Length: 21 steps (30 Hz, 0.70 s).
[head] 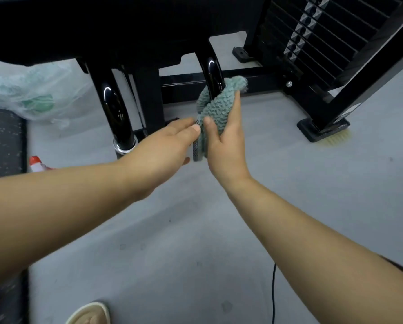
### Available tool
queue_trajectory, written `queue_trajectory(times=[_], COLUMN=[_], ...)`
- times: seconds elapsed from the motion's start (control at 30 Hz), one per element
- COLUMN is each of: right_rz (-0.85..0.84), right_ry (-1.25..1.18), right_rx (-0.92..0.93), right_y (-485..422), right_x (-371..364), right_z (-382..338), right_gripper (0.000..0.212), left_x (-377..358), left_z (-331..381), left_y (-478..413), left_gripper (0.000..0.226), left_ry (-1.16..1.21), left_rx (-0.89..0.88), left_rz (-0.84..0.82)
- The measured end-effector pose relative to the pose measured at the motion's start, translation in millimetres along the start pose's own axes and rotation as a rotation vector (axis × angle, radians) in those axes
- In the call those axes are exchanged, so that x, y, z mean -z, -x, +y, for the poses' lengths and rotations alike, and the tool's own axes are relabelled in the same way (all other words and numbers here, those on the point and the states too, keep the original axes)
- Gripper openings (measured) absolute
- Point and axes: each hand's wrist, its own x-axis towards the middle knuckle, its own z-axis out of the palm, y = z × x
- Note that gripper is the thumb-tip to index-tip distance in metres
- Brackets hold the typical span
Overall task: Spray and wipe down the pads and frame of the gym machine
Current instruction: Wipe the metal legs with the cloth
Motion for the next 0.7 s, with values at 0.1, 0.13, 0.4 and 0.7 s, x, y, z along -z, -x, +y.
queue_trajectory(times=[0.1,0.13,0.4,0.7], right_rz=[0.070,0.083,0.280,0.365], right_ry=[0.079,0.097,0.047,-0.280], right_rx=[0.058,0.064,0.128,-0.280], right_y=[-19.1,-26.4,-34.8,-17.7], right_x=[-8.1,-8.0,-19.8,-45.7], right_z=[-6.3,-9.3,-14.6,19.2], right_gripper=[0.065,0.064,0.052,0.042], left_x=[7.1,9.7,61.6,89.9], left_z=[9.1,12.9,-6.1,-62.2], left_y=[9.8,15.1,74.6,25.4], left_gripper=[0.045,0.046,0.026,0.019], left_ry=[-0.146,-0.200,-0.375,0.057], left_rx=[-0.083,-0.152,-0.496,0.068], left_rz=[0.019,0.007,0.210,0.508])
